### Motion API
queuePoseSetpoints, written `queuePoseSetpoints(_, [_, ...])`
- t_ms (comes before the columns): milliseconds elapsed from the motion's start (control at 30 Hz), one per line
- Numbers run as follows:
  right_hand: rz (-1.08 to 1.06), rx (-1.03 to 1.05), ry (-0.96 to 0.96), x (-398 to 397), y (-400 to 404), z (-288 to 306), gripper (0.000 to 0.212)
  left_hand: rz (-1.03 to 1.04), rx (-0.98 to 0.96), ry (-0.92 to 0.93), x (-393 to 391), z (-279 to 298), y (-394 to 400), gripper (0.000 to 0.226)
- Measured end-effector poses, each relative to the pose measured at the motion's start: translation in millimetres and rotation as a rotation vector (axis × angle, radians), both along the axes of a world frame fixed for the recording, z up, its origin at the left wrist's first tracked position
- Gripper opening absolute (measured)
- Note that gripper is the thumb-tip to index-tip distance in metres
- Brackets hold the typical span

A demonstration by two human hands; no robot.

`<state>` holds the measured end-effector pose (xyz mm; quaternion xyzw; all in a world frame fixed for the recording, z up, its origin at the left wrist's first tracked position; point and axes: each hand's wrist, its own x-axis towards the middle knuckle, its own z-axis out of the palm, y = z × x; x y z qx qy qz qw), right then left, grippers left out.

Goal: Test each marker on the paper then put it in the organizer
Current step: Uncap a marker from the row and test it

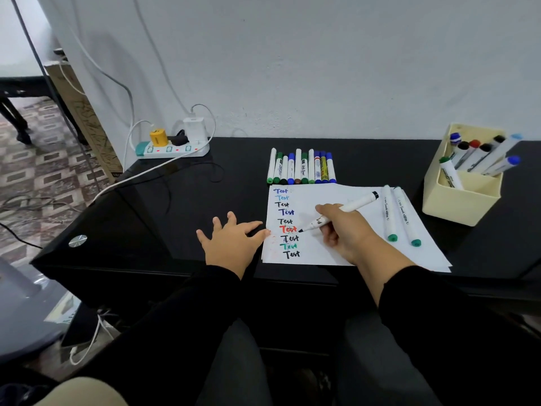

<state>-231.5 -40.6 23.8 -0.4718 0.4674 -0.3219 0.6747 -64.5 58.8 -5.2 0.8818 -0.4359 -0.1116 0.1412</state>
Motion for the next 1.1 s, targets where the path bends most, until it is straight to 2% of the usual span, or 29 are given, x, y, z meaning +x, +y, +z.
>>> queuePoseSetpoints(167, [-0.076, -0.031, -0.028, 2, 1, 9, 0.032, 0.006, -0.021, 0.098, -1, 10, 2, 0.044])
queuePoseSetpoints(300, [-0.113, -0.096, -0.071, 6, 4, 22, 0.034, -0.004, -0.316, 0.185, -4, 20, 9, 0.035])
queuePoseSetpoints(367, [-0.134, -0.113, -0.112, 7, 6, 29, 0.034, -0.075, -0.46, 0.39, -10, 29, 12, 0.031])
queuePoseSetpoints(467, [-0.121, -0.143, -0.138, 11, 11, 37, 0.034, -0.158, -0.522, 0.761, -23, 42, 14, 0.029])
queuePoseSetpoints(533, [-0.116, -0.16, -0.15, 12, 15, 41, 0.032, -0.161, -0.544, 0.853, -26, 47, 12, 0.028])
queuePoseSetpoints(667, [-0.124, -0.205, -0.142, 10, 21, 47, 0.029, -0.19, -0.555, 0.873, -31, 58, 10, 0.027])
queuePoseSetpoints(1100, [-0.171, -0.243, -0.192, 0, 22, 57, 0.039, -0.187, -0.532, 0.918, -39, 71, 7, 0.031])
